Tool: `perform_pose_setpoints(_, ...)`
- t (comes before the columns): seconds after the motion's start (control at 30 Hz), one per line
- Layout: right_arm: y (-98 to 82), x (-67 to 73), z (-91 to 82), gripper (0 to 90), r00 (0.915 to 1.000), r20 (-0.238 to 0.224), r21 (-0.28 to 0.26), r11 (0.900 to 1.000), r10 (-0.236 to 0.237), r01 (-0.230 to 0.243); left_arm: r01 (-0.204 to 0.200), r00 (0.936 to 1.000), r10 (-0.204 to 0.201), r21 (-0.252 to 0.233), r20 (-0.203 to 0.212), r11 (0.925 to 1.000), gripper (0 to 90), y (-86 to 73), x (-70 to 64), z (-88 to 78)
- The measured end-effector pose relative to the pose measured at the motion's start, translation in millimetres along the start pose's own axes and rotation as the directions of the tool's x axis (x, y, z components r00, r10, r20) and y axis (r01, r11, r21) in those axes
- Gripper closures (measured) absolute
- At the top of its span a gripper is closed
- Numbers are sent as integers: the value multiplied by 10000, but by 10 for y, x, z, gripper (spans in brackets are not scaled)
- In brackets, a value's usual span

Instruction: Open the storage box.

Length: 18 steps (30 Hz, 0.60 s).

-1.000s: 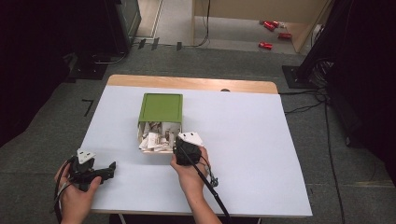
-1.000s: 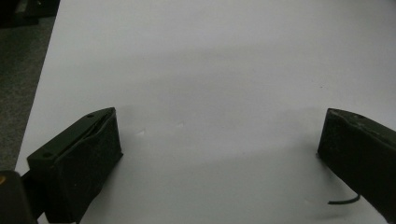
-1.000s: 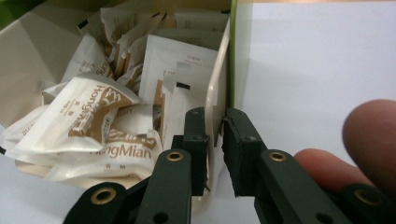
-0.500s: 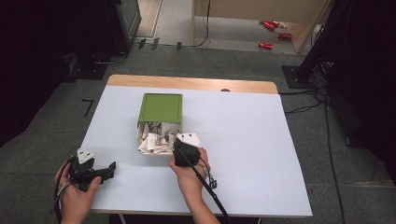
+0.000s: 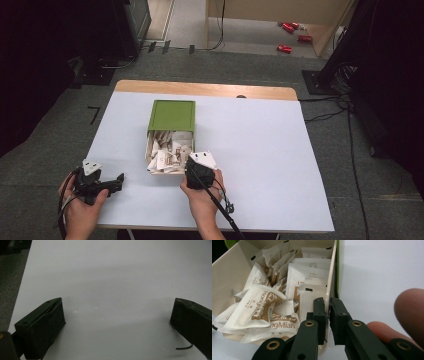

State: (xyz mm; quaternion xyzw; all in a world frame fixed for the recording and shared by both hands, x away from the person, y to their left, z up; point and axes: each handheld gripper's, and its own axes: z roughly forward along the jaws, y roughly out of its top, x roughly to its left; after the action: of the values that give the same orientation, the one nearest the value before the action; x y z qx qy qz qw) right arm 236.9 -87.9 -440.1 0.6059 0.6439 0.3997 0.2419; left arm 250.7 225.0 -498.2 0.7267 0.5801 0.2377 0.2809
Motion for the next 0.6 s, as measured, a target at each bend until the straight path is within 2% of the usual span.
perform_pose_setpoints(0.33, -144, 80, -176, 847, 10000, 44, -78, 9999, -82, 83, 1, 10000, -1, 4, -1, 10000, 0, 0, 0, 0)
perform_pose_setpoints(0.6, -212, 88, -270, 846, 10000, -92, -109, 9999, -37, 36, -5, 10000, 5, 16, -2, 10000, 0, 1, 0, 0)
